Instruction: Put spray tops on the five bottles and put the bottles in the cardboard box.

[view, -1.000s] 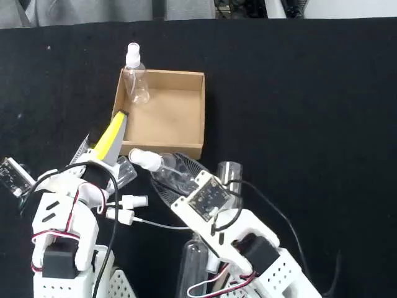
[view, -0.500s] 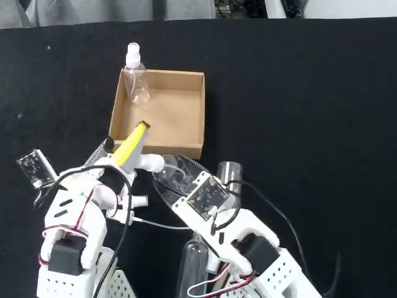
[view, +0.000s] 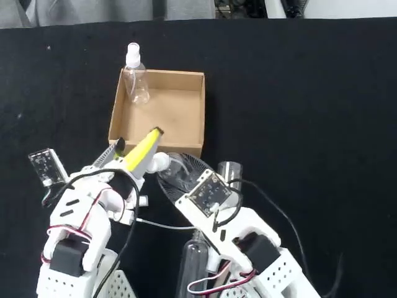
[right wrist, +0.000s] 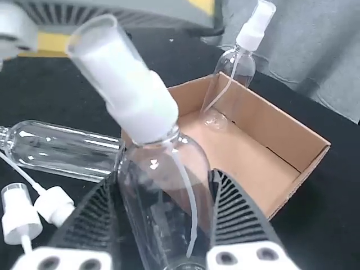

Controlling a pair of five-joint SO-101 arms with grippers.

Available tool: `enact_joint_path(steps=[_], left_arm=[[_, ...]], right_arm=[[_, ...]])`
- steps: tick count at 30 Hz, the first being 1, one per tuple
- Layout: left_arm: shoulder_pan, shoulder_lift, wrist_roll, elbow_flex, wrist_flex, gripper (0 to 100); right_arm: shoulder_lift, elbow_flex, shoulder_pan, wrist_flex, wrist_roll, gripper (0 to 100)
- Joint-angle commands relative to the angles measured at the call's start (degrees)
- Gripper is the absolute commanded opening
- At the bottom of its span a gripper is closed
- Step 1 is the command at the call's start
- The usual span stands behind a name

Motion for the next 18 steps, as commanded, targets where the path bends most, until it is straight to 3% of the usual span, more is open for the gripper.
enact_joint_path(steps=[1, 6, 13, 18], left_arm=[[2.86, 0.09, -1.05, 0.4, -0.35, 33], [2.77, 0.09, -0.97, -0.4, -0.18, 33], [-6.02, 0.09, 5.98, -3.47, -0.35, 33], [-7.34, 0.09, 6.59, -3.56, -0.35, 33]], right_arm=[[-9.71, -1.54, 1.32, -0.62, -0.62, 1.1], [-9.71, -1.45, 1.32, -0.62, -0.62, 1.1], [-9.63, -1.45, 1.49, -0.62, -0.62, 1.1], [-9.63, -1.54, 1.58, -0.97, -0.62, 1.1]])
